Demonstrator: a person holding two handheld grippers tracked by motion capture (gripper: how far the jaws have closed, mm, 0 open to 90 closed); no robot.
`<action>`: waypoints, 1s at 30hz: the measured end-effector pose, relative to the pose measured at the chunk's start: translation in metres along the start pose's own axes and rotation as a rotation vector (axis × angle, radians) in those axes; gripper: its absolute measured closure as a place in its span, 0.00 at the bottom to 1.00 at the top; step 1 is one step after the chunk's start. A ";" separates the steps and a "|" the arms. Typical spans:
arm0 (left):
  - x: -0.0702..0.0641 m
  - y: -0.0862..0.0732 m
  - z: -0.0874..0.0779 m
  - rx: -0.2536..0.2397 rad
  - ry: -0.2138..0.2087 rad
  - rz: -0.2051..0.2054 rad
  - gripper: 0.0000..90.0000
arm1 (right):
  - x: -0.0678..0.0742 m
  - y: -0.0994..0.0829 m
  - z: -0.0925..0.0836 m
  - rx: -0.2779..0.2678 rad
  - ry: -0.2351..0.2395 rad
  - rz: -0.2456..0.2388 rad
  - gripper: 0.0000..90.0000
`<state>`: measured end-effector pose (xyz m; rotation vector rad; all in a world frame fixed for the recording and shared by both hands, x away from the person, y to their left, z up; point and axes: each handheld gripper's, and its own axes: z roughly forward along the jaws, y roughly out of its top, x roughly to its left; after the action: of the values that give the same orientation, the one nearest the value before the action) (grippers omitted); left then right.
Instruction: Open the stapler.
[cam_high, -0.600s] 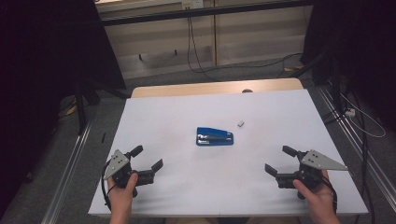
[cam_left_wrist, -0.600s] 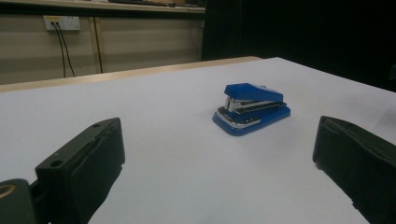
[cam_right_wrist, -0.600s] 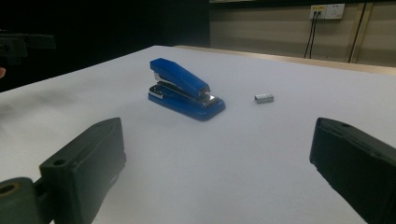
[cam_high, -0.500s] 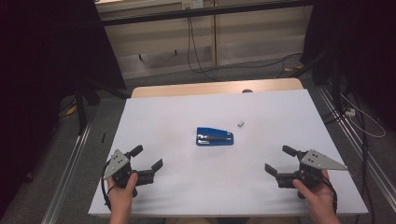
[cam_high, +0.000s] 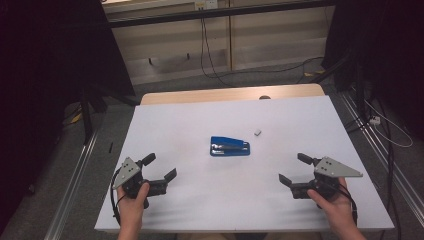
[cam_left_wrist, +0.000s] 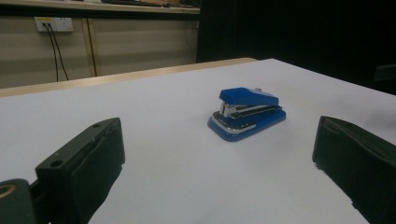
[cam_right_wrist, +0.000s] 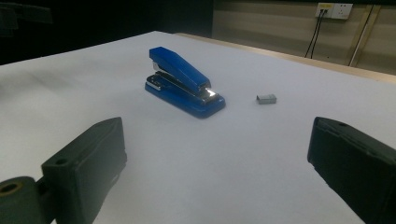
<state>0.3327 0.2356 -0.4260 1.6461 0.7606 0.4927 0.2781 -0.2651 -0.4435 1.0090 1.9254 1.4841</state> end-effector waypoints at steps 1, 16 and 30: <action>-0.001 0.002 0.002 -0.002 -0.001 -0.002 0.03 | 0.000 0.002 0.002 0.001 -0.003 -0.006 0.04; -0.008 0.014 0.024 0.030 -0.041 0.016 0.03 | -0.007 0.019 0.029 0.026 -0.010 -0.008 0.05; -0.016 0.024 0.046 0.063 -0.075 0.042 0.04 | -0.013 0.037 0.050 0.005 0.015 -0.009 0.04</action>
<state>0.3582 0.1895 -0.4112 1.7324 0.6932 0.4378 0.3335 -0.2417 -0.4221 0.9932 1.9419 1.4868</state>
